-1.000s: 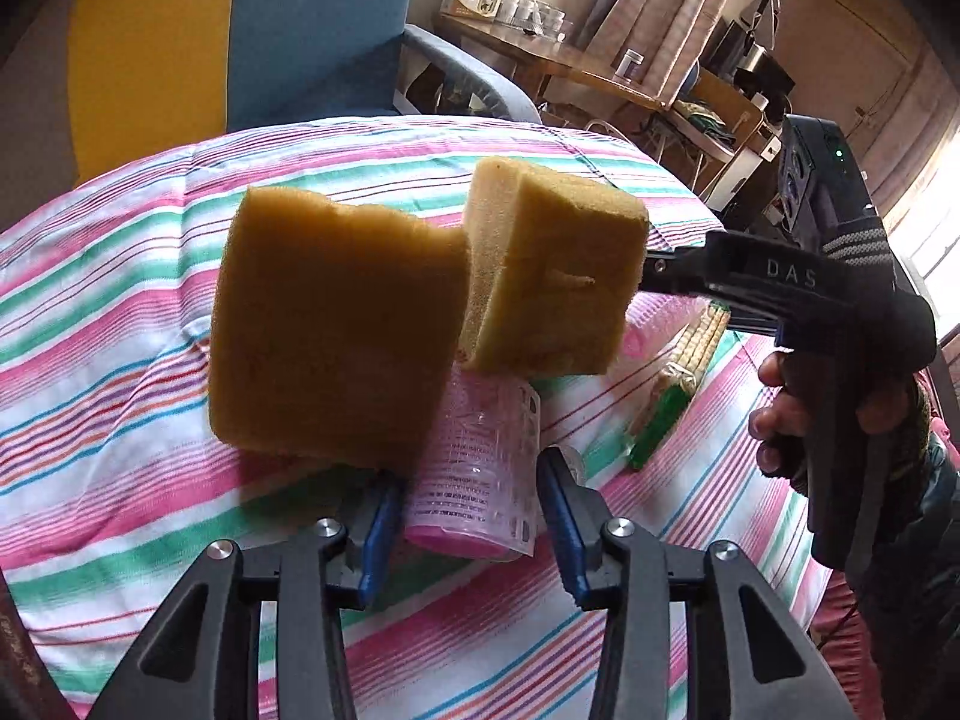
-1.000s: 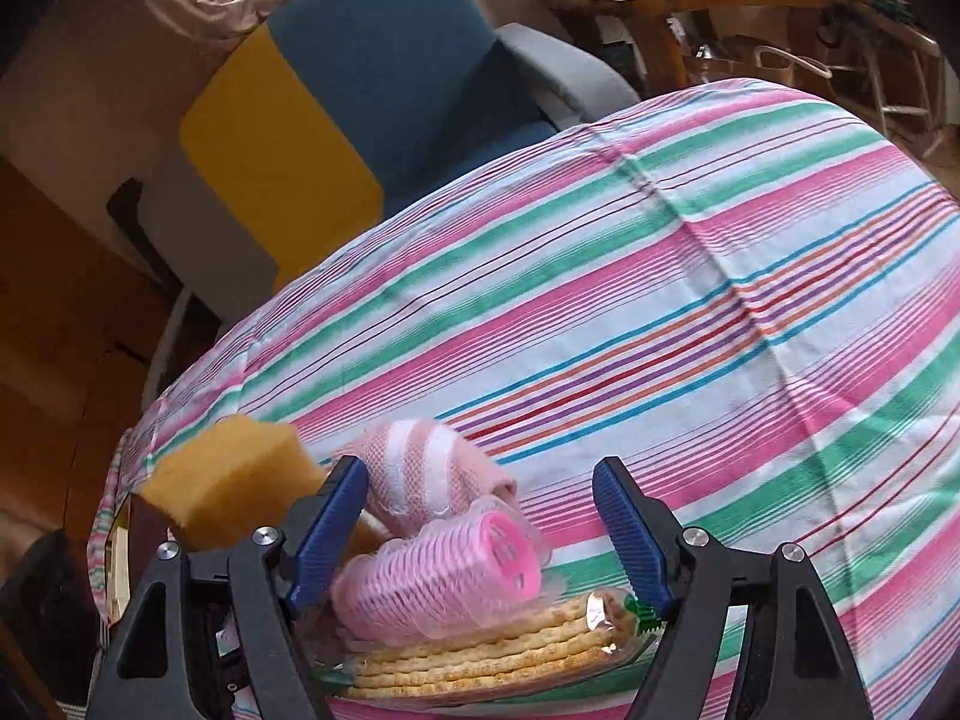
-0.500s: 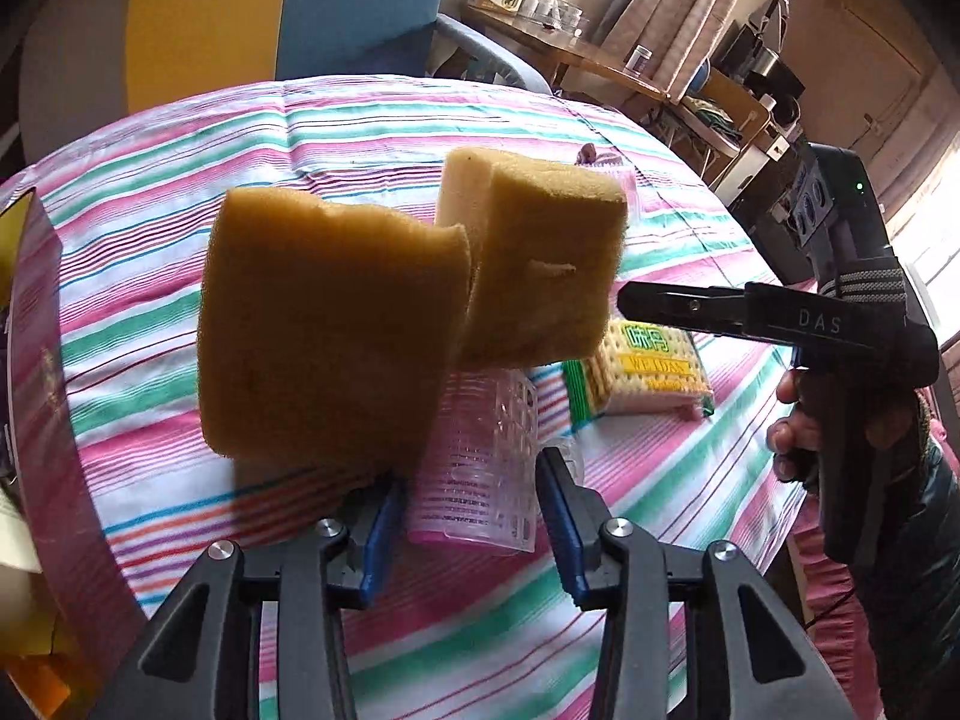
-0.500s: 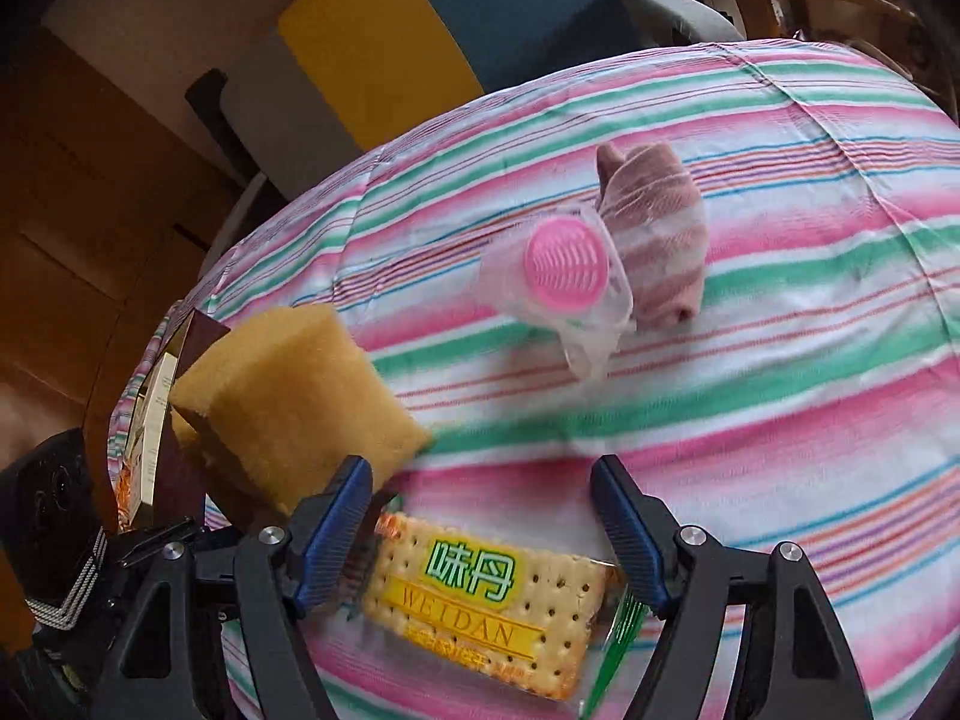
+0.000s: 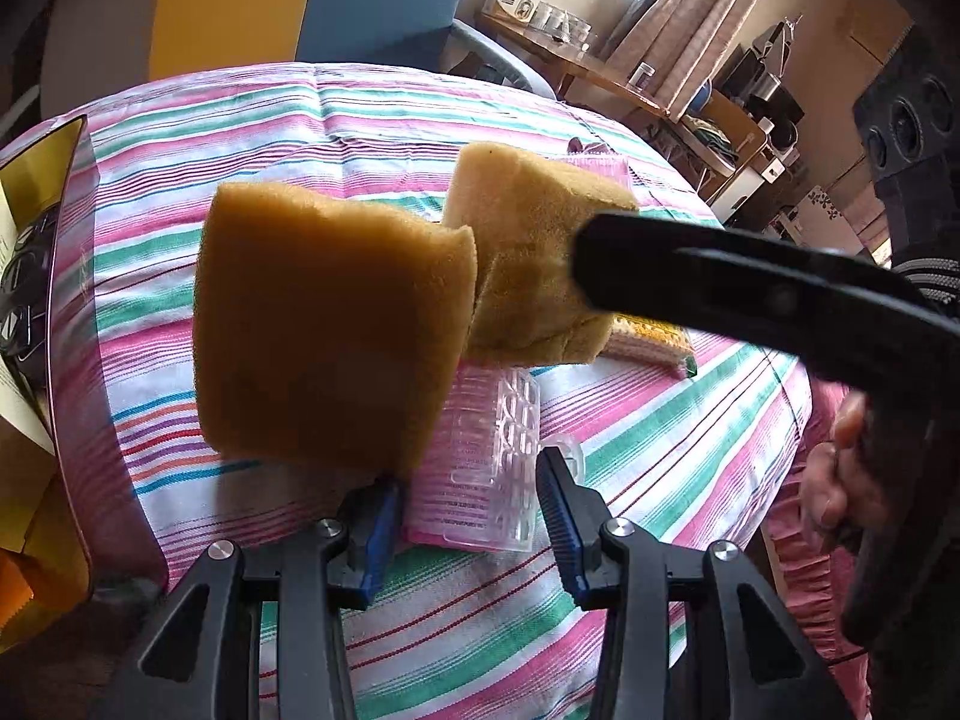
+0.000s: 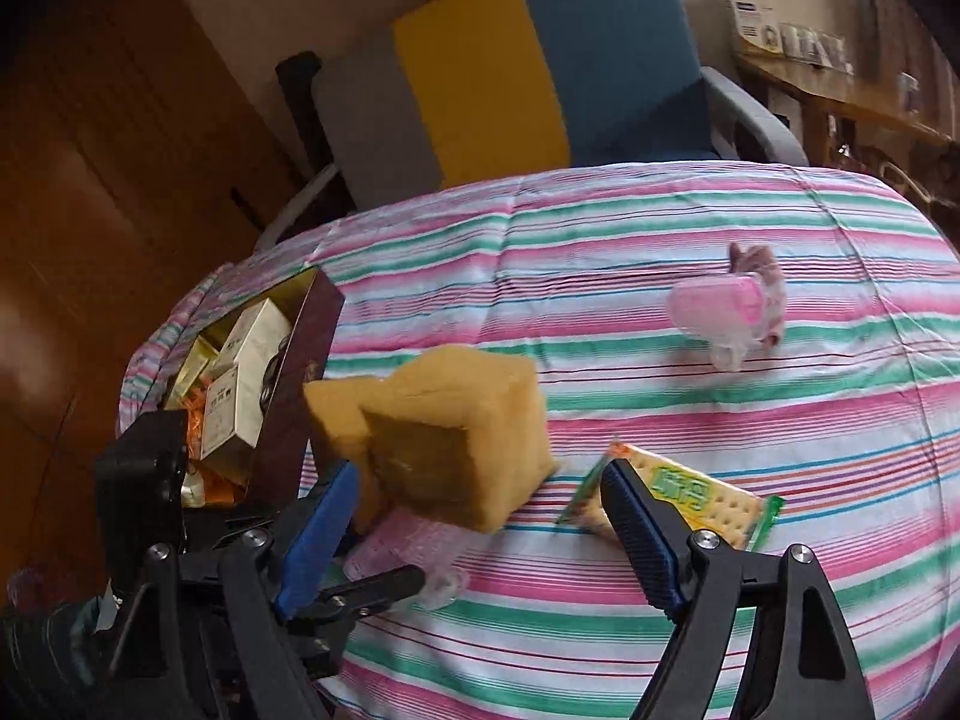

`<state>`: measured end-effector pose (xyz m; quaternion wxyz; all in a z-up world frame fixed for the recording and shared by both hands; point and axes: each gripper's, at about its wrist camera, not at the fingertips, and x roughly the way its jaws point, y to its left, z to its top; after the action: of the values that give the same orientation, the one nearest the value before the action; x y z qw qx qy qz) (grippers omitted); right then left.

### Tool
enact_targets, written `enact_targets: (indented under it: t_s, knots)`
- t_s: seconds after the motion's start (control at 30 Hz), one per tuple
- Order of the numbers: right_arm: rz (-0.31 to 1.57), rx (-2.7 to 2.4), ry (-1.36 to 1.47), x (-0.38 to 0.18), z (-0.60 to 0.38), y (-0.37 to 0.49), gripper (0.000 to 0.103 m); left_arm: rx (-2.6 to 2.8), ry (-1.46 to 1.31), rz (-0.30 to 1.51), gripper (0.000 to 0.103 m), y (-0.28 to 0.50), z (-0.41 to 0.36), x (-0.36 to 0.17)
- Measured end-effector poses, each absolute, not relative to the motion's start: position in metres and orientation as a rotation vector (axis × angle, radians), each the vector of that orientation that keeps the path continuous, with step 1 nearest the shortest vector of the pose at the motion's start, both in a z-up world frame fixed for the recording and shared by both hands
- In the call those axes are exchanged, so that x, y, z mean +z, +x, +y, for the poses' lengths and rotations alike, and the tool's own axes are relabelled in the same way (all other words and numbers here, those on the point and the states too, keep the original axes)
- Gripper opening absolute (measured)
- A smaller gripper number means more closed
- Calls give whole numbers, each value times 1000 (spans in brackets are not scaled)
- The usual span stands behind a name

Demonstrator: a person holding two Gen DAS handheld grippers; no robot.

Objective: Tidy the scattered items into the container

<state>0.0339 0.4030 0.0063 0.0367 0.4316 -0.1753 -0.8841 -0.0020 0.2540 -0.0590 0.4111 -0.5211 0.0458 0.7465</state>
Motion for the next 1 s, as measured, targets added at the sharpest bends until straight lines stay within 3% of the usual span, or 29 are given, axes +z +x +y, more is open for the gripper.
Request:
enact_targets:
  t_s: [0.17, 0.37, 0.77, 1.0]
  knots:
    - [-446, -2788, 1469, -15, 387, 12, 76, 1853, -1333, 37, 44, -8, 246, -65]
    - [-516, -2962, 1380, -4, 424, 21, 69, 1838, -1355, -10, 44, -11, 246, -68]
    - [-767, -3064, 1334, 14, 481, 55, 71, 1885, -1262, -70, 44, -17, 237, -33]
    - [-709, -2968, 1295, 12, 457, 92, 71, 1972, -1249, -78, 45, -26, 225, -15]
